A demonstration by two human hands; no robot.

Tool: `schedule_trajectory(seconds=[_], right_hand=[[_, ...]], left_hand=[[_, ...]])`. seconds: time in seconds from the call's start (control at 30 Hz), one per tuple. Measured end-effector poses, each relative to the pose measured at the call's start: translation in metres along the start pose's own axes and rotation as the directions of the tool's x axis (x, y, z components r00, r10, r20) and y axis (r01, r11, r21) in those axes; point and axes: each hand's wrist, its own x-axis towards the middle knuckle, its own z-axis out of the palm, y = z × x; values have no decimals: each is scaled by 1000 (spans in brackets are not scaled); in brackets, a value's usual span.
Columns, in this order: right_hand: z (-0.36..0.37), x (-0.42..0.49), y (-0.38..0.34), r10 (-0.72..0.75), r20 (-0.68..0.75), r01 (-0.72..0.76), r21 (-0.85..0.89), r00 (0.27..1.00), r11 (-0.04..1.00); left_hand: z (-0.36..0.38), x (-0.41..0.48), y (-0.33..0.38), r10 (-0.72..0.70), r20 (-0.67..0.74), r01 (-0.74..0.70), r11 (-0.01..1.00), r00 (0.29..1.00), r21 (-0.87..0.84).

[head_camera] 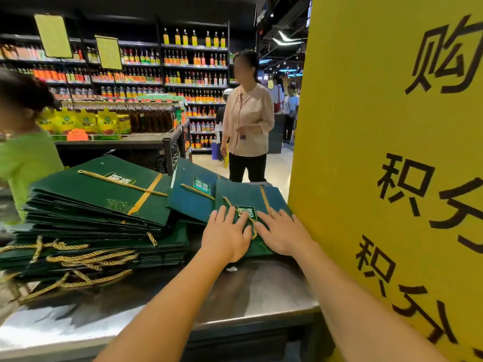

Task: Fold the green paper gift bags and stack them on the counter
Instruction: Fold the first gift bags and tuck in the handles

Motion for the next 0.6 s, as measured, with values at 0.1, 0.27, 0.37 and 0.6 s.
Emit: schedule_trajectory(seconds=[0.1, 0.27, 0.37, 0.6], right_hand=[[3, 0, -3, 19, 22, -18, -56, 1000, 998], [6, -2, -3, 10, 20, -8, -90, 1000, 996], [6, -2, -2, 5, 11, -4, -80, 1000, 997], [-6, -10, 0, -37, -235, 62, 100, 971, 993]], left_hand=[[10, -3, 1, -17, -30, 17, 1000, 999, -15], [14, -2, -1, -7, -28, 5, 999, 1000, -53], [11, -2, -3, 6, -16, -7, 997, 1000, -79], [-25, -19, -21, -21, -266, -54, 961, 964, -271]])
